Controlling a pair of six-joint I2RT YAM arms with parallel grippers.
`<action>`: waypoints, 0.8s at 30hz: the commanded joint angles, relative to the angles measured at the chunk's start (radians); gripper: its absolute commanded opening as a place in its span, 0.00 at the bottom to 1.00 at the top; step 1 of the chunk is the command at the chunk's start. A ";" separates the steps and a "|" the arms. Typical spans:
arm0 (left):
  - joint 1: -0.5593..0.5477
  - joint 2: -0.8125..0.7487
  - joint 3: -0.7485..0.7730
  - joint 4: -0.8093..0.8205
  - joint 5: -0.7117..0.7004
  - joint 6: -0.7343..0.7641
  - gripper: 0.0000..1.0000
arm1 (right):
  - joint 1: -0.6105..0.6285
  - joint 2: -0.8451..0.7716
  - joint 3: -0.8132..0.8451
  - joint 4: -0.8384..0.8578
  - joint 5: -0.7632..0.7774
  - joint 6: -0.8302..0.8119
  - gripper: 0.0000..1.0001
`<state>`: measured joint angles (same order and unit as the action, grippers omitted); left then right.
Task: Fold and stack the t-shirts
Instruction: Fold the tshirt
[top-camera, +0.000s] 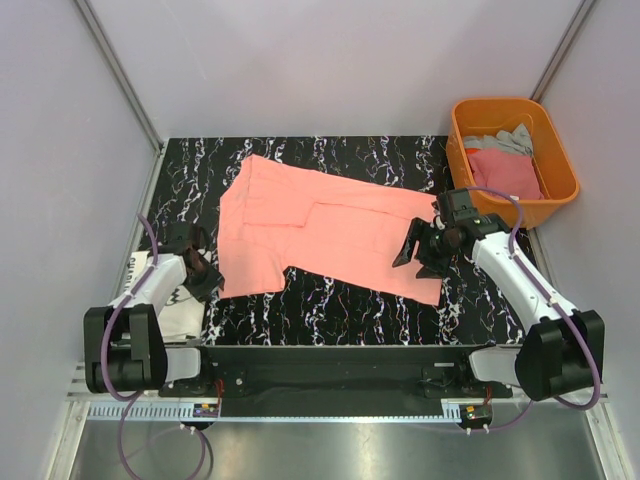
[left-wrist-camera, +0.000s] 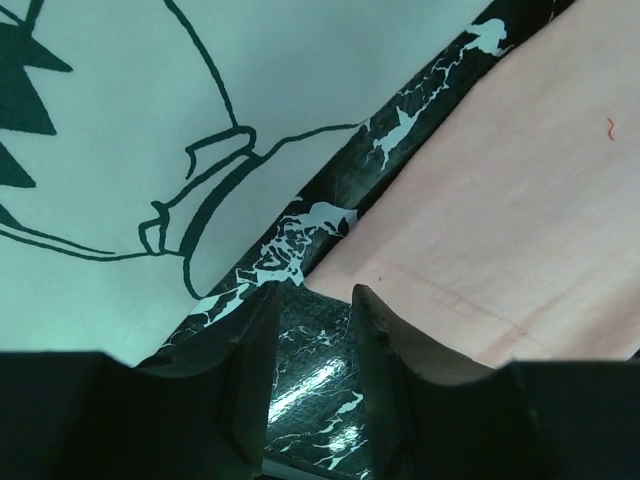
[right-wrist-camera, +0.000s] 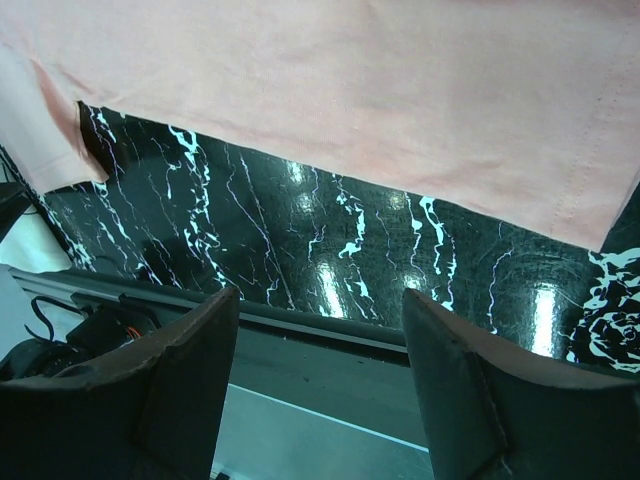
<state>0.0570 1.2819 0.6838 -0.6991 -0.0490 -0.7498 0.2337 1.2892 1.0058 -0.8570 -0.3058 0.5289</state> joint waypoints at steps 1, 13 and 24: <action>0.007 0.017 -0.003 0.053 -0.003 0.004 0.40 | -0.002 -0.036 0.001 0.032 -0.021 0.003 0.73; 0.012 0.105 -0.044 0.125 0.074 0.000 0.43 | -0.002 -0.030 0.001 0.030 -0.016 -0.020 0.73; 0.073 0.062 -0.087 0.109 0.054 0.009 0.12 | -0.002 -0.030 -0.013 0.032 -0.015 -0.001 0.73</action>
<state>0.1070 1.3388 0.6449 -0.6117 0.0307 -0.7567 0.2337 1.2800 1.0027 -0.8413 -0.3080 0.5240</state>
